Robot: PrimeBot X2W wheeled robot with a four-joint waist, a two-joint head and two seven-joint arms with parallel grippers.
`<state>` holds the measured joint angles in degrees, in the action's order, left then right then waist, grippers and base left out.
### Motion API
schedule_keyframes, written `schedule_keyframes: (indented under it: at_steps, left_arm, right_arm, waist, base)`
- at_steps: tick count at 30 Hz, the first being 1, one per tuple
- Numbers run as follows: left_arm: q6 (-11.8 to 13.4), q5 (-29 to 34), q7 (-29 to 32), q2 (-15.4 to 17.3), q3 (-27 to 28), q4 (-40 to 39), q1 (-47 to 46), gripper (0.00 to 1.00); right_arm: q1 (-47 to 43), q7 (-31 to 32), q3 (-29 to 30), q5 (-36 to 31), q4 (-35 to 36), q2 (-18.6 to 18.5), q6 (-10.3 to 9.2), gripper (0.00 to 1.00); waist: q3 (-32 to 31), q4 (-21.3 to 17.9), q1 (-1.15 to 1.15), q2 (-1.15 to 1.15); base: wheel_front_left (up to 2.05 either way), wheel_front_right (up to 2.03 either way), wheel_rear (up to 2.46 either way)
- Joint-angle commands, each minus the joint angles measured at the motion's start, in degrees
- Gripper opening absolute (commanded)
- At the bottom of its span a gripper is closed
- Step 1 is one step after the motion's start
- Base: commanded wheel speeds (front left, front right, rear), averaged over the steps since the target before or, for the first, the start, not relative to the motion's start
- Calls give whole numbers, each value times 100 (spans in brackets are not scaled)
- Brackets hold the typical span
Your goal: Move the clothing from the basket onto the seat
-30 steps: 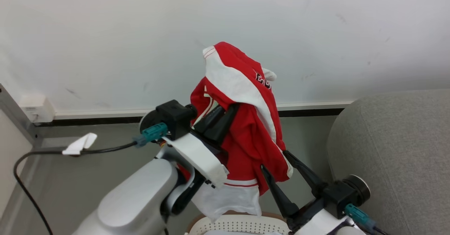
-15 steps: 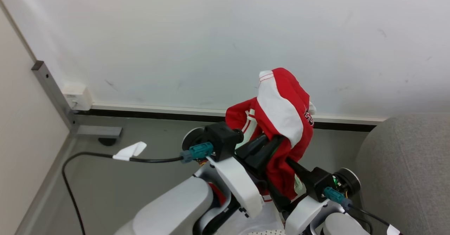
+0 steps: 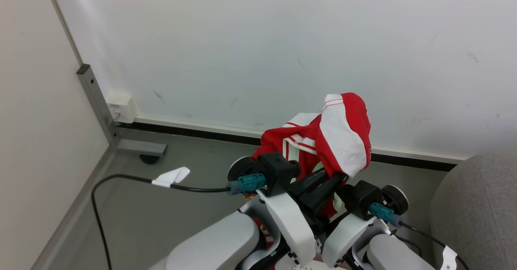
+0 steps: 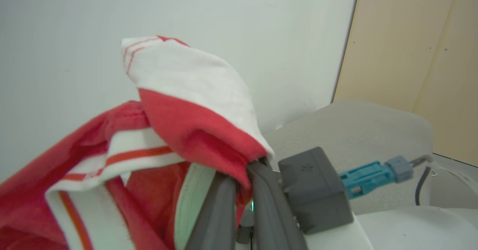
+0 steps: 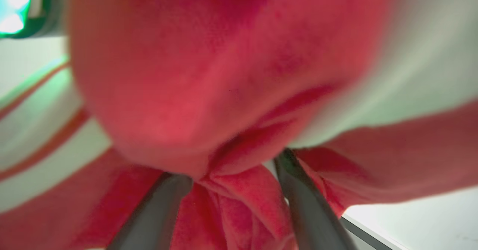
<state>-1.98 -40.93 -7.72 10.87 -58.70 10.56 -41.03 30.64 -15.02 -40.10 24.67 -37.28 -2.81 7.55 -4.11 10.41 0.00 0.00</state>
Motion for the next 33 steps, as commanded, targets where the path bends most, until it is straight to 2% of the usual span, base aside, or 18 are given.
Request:
schedule_keyframes:
  at_steps: [1,2,13,20,21,22,23,24,33]
  left_arm:
    - [8,-57,-2,2,2,-1,59,0]
    - [21,-68,-5,15,16,6,59,0]
    - [143,-182,-160,292,296,180,103,0]
    - [207,-196,-265,404,357,327,180,0]
    - [215,-184,-275,408,356,335,188,15]
    - [226,-176,-296,411,352,343,207,38]
    - [227,-191,-307,411,347,351,237,89]
    - [225,-207,-298,415,337,360,266,100]
    - [298,-184,-394,521,261,305,531,100]
  right_arm:
    - [64,-12,24,20,14,-5,-12,32]
    - [77,-12,36,17,50,-3,-12,0]
    - [-167,-13,182,132,192,-4,-12,0]
    - [-415,-15,487,74,583,-54,-12,0]
    - [-443,-16,531,87,654,-69,-12,0]
    - [-483,-16,570,118,712,-85,-12,0]
    - [-511,-16,601,132,759,-105,-12,0]
    - [-530,-16,652,144,811,-128,-12,0]
    - [-838,-16,1177,43,1040,-365,-12,0]
  waist:
    - [-6,9,0,0]
    - [-8,13,0,0]
    - [73,-151,0,0]
    - [161,-291,0,0]
    - [178,-316,0,0]
    - [190,-341,0,0]
    - [200,-367,0,0]
    - [210,-393,0,0]
    - [249,-585,0,0]
  base:
    - [0,0,0]
    - [0,0,0]
    - [0,0,0]
    - [0,0,0]
    - [0,0,0]
    - [0,0,0]
    - [0,0,0]
    - [0,0,0]
    - [0,0,0]
